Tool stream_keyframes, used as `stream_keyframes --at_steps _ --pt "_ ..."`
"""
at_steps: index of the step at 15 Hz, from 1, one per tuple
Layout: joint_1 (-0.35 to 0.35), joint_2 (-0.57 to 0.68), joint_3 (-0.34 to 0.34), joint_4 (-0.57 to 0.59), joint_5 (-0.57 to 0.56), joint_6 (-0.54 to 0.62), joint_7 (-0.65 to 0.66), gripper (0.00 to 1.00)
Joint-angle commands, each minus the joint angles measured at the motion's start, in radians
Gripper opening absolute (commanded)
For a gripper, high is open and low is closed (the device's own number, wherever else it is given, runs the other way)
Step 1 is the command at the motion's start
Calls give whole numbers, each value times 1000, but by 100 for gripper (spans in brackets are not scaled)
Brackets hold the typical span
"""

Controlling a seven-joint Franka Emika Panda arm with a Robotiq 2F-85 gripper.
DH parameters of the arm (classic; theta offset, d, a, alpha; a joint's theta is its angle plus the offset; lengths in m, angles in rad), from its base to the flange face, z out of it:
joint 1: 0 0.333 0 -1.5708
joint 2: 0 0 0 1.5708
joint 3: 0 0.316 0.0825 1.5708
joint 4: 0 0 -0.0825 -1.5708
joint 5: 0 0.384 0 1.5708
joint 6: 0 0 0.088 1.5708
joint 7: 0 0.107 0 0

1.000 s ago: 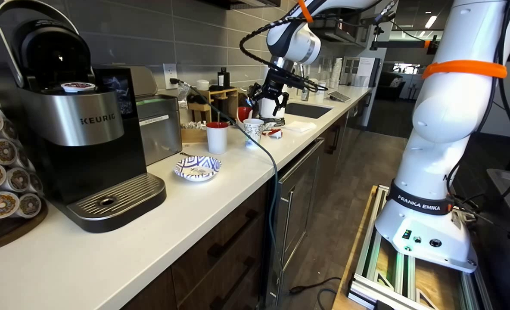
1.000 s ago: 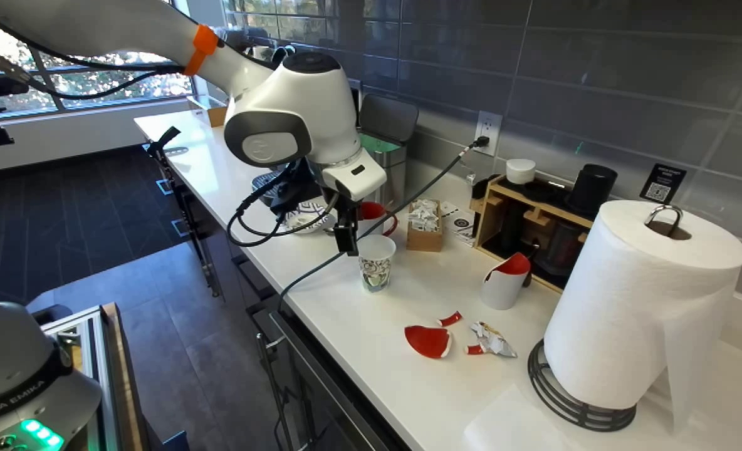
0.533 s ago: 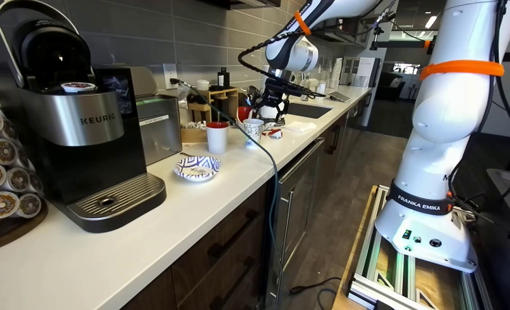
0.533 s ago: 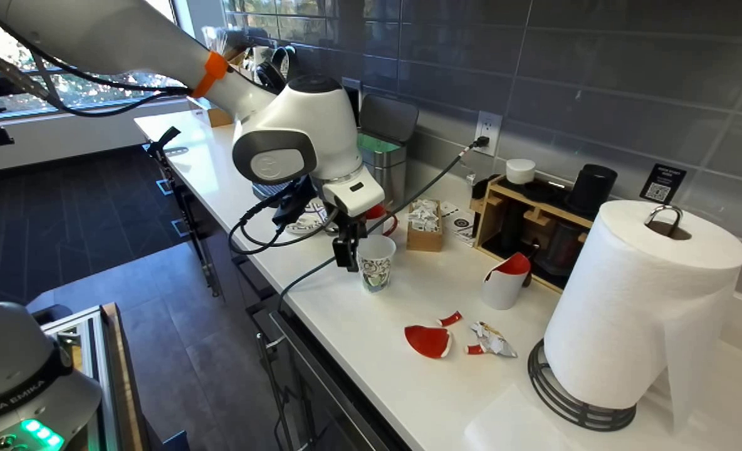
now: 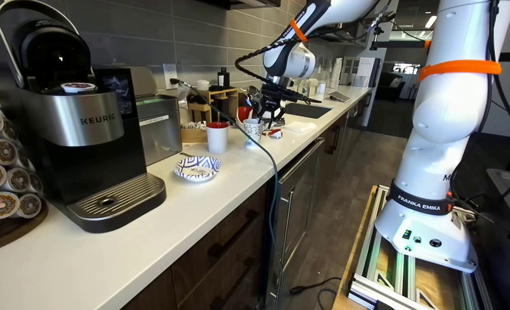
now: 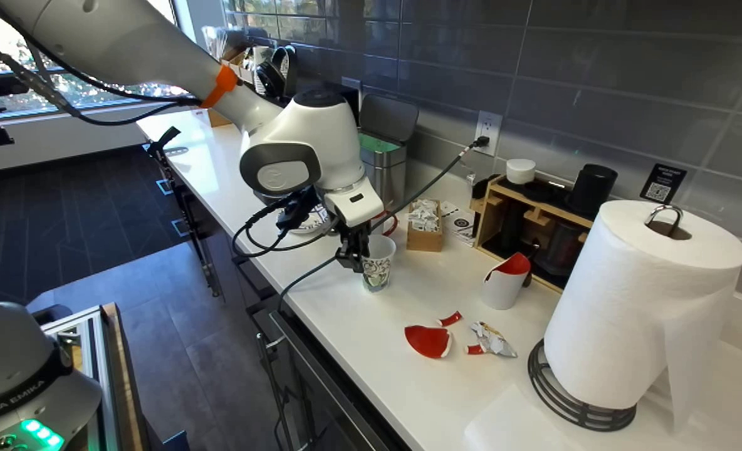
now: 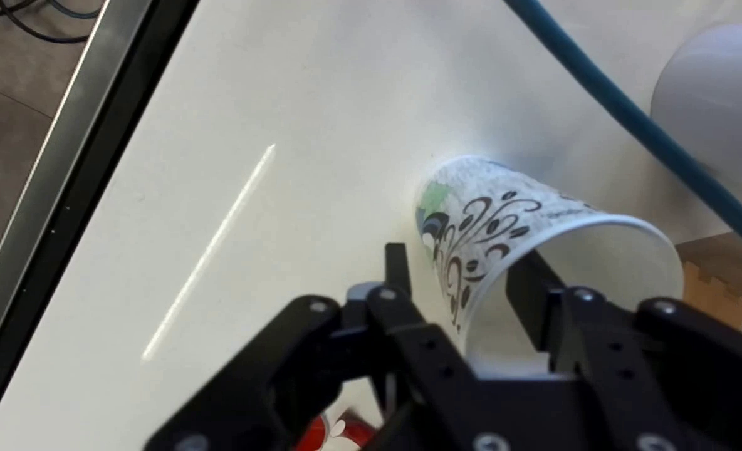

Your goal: Put the paper cup inside the cabinet

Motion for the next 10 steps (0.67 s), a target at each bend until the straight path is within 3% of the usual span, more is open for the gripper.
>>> stream_keyframes --at_steps 1,3,6,10 --pt "15 25 -8 11 -18 29 64 15" --pt "17 19 -12 13 -33 19 86 0" --pt "10 -26 -19 5 -66 -34 63 0" --pt "-16 -140 -25 -32 -6 -61 -106 1"
